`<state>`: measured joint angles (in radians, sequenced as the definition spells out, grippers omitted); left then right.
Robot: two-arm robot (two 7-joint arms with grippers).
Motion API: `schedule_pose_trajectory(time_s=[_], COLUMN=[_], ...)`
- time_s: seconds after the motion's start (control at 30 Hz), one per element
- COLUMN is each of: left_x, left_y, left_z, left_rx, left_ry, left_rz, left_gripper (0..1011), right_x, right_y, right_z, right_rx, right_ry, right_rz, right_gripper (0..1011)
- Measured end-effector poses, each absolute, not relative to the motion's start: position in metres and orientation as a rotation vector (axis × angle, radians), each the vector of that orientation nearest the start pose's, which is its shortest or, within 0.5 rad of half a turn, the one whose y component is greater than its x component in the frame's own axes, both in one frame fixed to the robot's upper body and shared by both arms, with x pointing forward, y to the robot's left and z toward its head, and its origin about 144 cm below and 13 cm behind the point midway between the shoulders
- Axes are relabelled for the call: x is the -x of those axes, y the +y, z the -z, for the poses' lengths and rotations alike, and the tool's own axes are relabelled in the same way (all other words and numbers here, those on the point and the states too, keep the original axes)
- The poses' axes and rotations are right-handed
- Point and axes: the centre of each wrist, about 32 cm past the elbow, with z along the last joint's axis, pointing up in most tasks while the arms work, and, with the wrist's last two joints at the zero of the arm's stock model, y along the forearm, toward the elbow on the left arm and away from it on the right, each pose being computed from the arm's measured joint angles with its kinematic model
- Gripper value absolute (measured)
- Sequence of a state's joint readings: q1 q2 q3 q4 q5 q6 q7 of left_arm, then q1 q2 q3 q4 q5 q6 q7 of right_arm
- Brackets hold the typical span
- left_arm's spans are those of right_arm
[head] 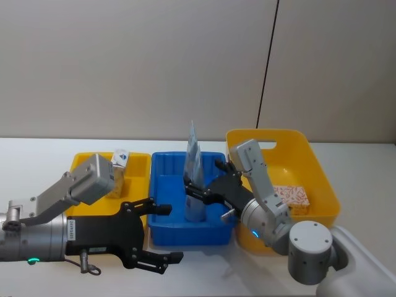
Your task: Bimanual collaborative sorting of washing and personal care products
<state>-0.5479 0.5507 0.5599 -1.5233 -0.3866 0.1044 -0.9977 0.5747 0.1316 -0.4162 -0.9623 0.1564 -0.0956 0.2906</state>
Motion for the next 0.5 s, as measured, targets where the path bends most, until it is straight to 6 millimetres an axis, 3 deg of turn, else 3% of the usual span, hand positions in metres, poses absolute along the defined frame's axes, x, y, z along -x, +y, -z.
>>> schedule_pose_trajectory(time_s=[0.5], left_x=[-0.5554], left_y=[0.2437], left_z=[-1.2787], left_rx=[-0.263], left_ry=[-0.222], left_rz=[-0.170], left_gripper=[1001], right_x=[-0.6091], right_y=[-0.1778], right_z=[-1.1607], right_rx=[0.146], right_ry=[-0.110], right_rz=[0.993], right_gripper=[979])
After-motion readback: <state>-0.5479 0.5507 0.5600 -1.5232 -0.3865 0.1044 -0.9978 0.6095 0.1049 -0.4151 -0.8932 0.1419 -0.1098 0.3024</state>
